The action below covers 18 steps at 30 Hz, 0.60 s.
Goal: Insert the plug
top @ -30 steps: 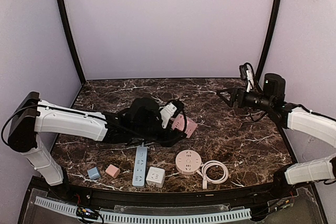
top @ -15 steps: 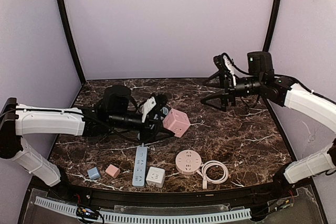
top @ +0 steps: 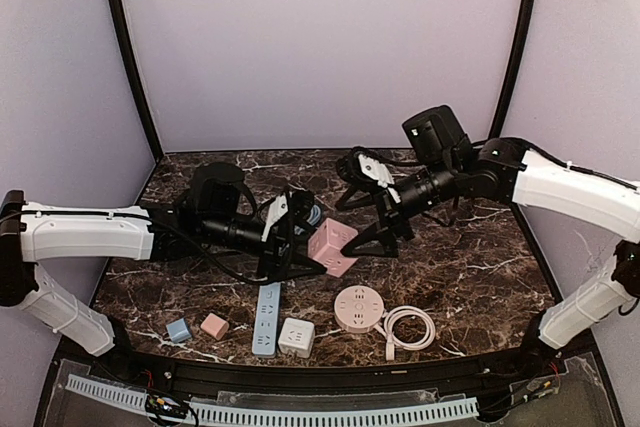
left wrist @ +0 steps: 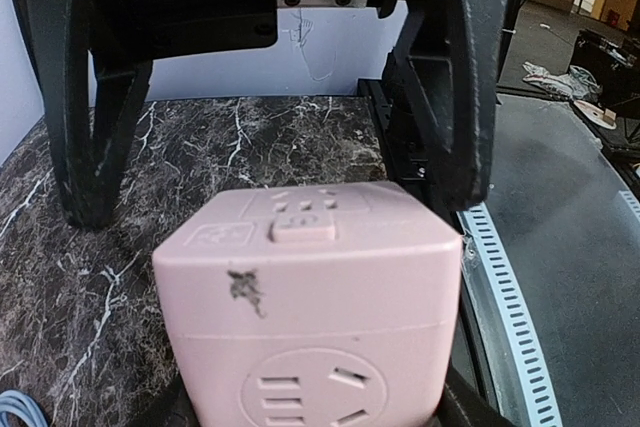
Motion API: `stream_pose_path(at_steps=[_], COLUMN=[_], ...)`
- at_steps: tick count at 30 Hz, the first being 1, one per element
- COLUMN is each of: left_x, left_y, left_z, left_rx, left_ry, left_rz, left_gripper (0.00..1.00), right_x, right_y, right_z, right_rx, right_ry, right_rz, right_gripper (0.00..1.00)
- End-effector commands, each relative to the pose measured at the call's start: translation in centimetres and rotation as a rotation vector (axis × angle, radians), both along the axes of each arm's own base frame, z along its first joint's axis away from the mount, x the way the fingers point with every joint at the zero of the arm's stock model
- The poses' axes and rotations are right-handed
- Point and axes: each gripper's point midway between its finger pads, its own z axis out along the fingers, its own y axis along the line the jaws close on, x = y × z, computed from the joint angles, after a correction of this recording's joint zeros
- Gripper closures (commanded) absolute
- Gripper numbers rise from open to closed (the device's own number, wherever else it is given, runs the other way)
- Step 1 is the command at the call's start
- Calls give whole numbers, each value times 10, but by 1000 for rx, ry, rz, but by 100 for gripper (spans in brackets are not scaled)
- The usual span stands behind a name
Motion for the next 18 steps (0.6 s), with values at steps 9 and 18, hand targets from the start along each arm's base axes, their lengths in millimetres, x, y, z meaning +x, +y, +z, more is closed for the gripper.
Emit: stream_pose_path(at_steps=[9,18], left_x=[0,4], left_y=[4,3], left_z=[2,2], left_rx=[23,28], left_ry=[-52,-59], left_rz=[-10,9], left_gripper=[91,91], right_x=[-1,-8], right_y=[13,22], right_z=[-27,-33], right_rx=[-135,-167], right_ry=[49,45], right_rz=[-48,-39], right_gripper=[13,19])
